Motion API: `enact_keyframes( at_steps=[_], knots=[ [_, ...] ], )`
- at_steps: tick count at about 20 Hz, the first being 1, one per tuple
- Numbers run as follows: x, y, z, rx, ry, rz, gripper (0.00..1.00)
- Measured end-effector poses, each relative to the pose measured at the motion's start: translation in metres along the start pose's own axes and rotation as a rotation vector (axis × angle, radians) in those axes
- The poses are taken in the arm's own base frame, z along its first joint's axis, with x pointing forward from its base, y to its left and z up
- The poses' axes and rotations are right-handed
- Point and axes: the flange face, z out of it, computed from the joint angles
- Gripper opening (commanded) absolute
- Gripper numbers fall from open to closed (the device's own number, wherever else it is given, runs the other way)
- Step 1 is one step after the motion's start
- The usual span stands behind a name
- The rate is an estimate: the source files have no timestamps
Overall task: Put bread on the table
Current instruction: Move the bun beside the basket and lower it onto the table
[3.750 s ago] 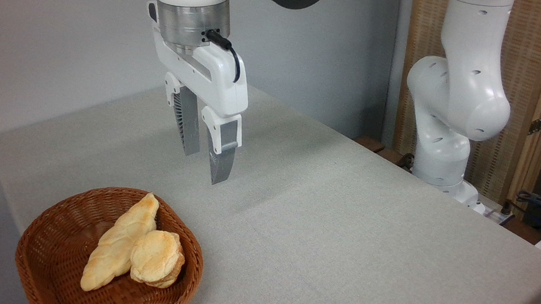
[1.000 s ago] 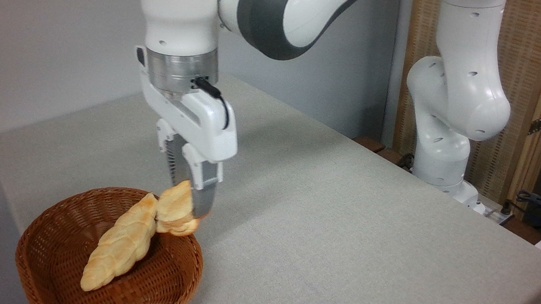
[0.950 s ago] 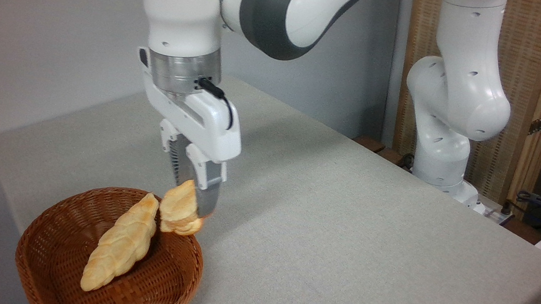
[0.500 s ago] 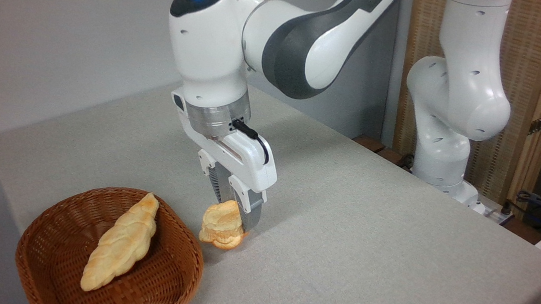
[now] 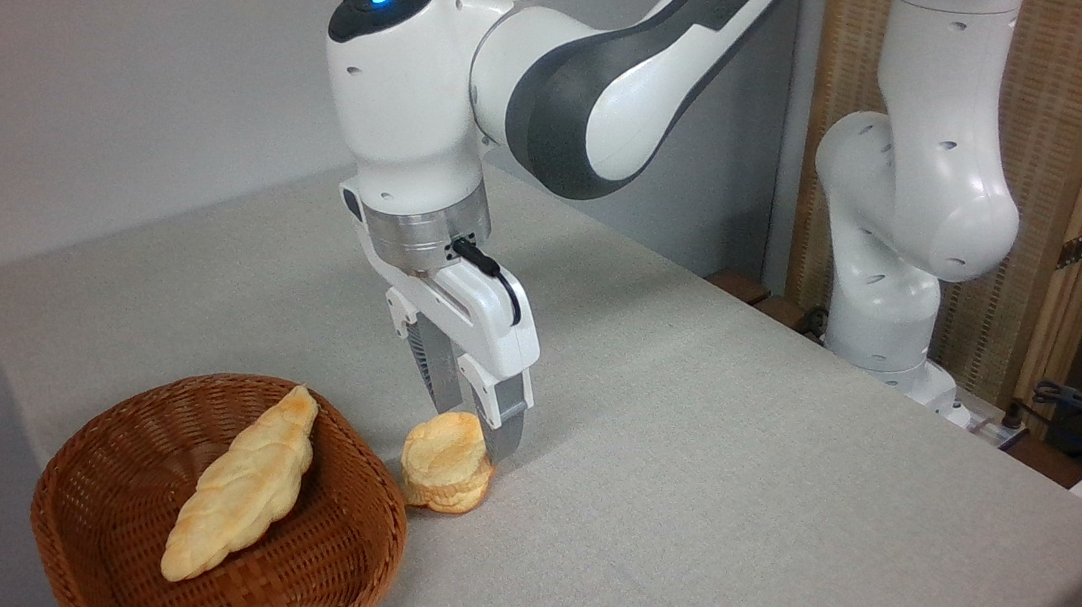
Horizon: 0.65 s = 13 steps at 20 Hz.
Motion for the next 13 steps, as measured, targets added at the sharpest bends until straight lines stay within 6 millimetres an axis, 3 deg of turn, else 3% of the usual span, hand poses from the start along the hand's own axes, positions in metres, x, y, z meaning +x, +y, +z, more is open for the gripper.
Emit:
enact_keyframes(
  at_steps=[3, 9, 13],
  knots=[
    [0.003, 0.002, -0.007, 0.011, 0.014, 0.007, 1.0],
    [0.017, 0.007, -0.085, 0.103, 0.141, 0.035, 1.0],
    [0.015, 0.005, -0.1, 0.12, 0.165, 0.03, 1.0]
  ],
)
